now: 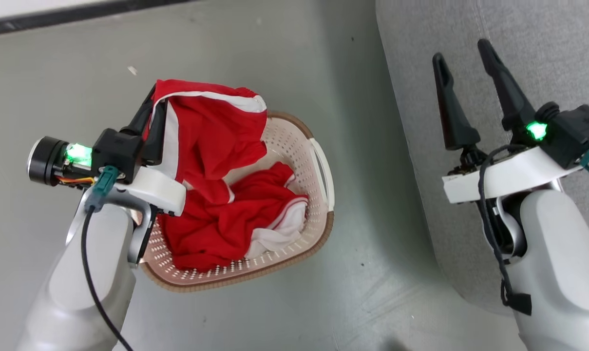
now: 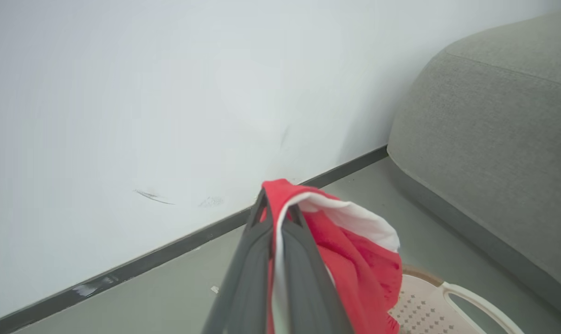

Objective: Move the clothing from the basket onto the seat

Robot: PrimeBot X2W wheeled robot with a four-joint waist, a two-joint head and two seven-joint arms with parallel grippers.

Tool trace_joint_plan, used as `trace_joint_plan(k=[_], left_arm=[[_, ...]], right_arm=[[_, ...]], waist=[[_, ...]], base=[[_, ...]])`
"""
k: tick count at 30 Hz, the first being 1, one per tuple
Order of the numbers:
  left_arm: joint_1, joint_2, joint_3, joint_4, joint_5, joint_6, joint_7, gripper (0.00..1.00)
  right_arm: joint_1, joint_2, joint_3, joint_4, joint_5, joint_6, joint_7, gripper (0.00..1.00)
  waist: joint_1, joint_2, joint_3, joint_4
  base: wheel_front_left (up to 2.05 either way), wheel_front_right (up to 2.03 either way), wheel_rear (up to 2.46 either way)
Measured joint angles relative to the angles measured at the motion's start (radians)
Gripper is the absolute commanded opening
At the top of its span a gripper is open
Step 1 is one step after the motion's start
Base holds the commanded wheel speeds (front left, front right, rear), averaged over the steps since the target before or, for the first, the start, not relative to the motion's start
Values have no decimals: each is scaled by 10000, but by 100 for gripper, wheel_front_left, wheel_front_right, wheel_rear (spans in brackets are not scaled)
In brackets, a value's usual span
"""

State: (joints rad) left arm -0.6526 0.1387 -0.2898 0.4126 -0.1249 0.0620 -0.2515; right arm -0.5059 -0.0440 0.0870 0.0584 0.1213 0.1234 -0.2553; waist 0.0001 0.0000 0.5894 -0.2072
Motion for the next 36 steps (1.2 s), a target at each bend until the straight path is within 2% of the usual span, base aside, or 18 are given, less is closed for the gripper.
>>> trace_joint_plan(k=[8,17,26,36], left_arm=[[1025,263,502,-828,-341,33,-10,0],[2025,447,610,-1279,-681,-2,-8,0],[2157,539,374,-1875,-706,-347,58,0],[2359,569,104,-2460,-859,-656,673,0]], right_arm=[[395,-17,242,261,-190,0,0,100],[1219,-46,587,642,-554,0,0,100],[1800,-430,1308,951,-717,0,2,100],[2631,-640,1812,1244,-715,0,2,100]], waist=[[0,0,-1105,542],[0,0,-2268,1019],[-1,0,-3284,1393],[-1,0,-4440,1771]], base=[[0,0,0],[0,0,0],[0,0,0],[0,0,0]])
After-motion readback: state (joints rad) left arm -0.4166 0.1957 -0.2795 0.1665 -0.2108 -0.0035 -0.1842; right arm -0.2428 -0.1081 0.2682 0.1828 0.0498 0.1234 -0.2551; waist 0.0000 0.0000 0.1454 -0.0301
